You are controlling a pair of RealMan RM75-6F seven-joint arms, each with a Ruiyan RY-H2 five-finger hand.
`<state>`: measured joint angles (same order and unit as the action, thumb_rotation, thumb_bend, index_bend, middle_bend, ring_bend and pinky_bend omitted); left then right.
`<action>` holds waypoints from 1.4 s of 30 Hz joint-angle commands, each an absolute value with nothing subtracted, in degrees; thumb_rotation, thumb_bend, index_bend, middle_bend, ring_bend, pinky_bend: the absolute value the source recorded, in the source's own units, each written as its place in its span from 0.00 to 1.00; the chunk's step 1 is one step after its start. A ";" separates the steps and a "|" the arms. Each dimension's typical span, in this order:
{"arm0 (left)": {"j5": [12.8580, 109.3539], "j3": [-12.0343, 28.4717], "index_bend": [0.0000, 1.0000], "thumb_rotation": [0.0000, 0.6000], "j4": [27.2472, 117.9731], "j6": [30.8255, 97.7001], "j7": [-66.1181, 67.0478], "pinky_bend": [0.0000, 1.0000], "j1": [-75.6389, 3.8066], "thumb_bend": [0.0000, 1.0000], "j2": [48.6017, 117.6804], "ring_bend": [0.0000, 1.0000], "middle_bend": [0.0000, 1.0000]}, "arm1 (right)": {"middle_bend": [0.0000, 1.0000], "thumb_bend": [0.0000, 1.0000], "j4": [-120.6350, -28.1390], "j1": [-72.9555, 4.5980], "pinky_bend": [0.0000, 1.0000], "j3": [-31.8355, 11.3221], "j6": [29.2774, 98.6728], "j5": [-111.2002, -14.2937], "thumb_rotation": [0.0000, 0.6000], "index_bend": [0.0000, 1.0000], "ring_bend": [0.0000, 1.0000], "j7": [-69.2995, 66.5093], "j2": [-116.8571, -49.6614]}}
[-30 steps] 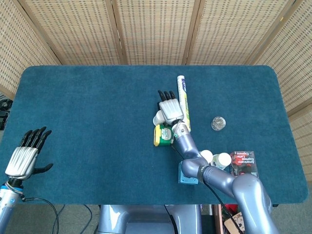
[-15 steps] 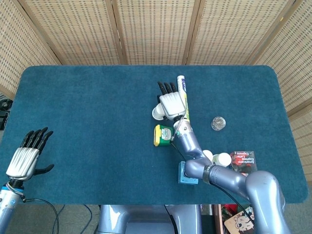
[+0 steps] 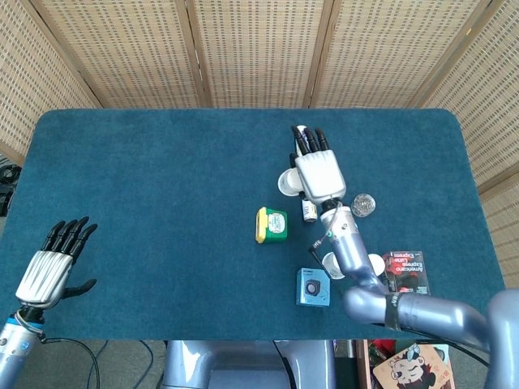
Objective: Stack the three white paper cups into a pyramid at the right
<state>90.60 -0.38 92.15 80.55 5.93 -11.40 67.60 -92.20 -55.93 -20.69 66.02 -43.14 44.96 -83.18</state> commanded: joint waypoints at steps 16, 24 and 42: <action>93.41 -1.54 0.00 1.00 92.81 81.72 5.54 0.00 -10.96 0.19 67.01 0.00 0.00 | 0.03 0.14 -119.00 -43.67 0.00 -11.81 80.14 -43.95 1.00 0.50 0.00 51.60 -68.06; 93.26 -1.52 0.00 1.00 92.80 80.56 6.11 0.00 -11.49 0.19 67.38 0.00 0.00 | 0.03 0.14 -117.82 -41.05 0.00 -9.45 81.59 -43.95 1.00 0.50 0.00 50.39 -68.24; 94.69 -1.67 0.00 1.00 92.86 82.11 5.70 0.00 -11.21 0.19 67.31 0.00 0.00 | 0.03 0.14 -121.15 -39.35 0.00 -9.04 82.78 -37.61 1.00 0.51 0.00 52.16 -67.02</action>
